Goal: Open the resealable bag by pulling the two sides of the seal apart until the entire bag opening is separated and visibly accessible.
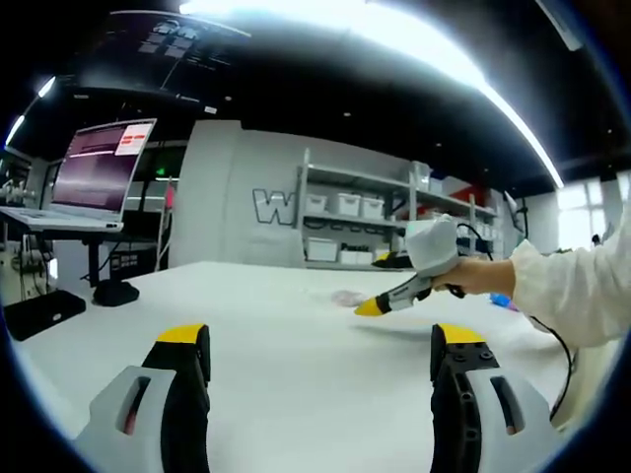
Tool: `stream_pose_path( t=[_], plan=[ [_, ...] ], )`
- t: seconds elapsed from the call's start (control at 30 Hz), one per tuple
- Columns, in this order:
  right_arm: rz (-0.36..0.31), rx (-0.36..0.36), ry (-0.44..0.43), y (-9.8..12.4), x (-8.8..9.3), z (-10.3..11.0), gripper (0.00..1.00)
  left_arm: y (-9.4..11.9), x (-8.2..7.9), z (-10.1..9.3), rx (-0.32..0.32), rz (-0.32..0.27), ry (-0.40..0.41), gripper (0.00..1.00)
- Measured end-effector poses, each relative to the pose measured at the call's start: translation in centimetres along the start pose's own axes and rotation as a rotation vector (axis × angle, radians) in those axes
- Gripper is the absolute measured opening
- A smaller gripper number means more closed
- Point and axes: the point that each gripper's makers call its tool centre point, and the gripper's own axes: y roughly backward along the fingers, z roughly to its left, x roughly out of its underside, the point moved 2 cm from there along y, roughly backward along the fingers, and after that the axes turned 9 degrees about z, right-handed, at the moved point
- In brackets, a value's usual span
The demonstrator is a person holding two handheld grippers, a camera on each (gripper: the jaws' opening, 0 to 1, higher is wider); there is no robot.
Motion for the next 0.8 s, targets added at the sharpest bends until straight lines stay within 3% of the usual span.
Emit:
stream_pose_path(
  t=[0.5, 0.8],
  plan=[
    [0.020, 0.015, 0.005, -1.1, 0.2, -0.4, 0.70, 0.2, 0.2, 0.0, 0.000, -0.004, 0.007, 0.91],
    [0.014, 0.021, -0.041, -1.8, -0.1, -0.3, 0.65, 0.1, 0.2, -0.2, 0.010, -0.003, 0.010, 0.91]
  ],
)
